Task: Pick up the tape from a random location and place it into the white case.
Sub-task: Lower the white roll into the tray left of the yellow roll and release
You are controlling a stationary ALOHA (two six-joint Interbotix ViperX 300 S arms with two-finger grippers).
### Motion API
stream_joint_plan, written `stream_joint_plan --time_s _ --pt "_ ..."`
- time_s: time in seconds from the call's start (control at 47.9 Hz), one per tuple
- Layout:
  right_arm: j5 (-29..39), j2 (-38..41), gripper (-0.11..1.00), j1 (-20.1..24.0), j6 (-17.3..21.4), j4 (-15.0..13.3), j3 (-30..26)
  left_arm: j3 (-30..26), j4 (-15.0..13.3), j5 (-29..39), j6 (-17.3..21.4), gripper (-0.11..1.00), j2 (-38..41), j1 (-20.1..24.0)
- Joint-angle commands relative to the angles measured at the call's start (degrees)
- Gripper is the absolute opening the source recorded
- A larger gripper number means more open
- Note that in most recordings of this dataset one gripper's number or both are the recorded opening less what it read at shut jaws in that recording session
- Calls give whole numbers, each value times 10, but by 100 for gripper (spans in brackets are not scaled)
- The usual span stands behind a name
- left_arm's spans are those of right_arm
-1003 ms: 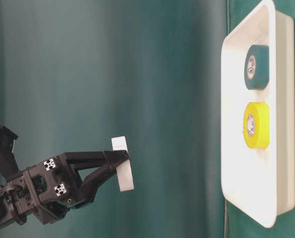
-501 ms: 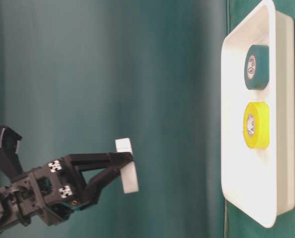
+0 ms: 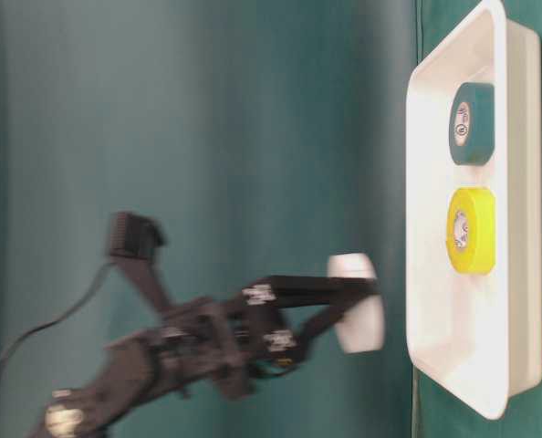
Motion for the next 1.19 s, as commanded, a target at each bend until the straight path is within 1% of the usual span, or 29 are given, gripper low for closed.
stream_joint_plan --time_s 0.0,0.125,0.418,0.815,1.023,1.17 --pt "-3 3 87 -1 -1 -1 -14 7 1 -31 -3 24 11 8" --pt "-3 3 87 -1 -1 0 -14 23 1 -62 -4 24 27 13" --pt "-3 4 87 -3 -1 -2 -14 47 0 -109 -4 24 43 18" --pt "-3 6 87 -2 -1 -3 -13 47 -3 -107 -7 24 56 26" --pt "-3 9 87 -2 -1 -4 -13 51 -4 -91 -7 24 54 22" --pt "-3 9 87 -2 -1 -5 -13 49 -4 -94 -7 24 55 18"
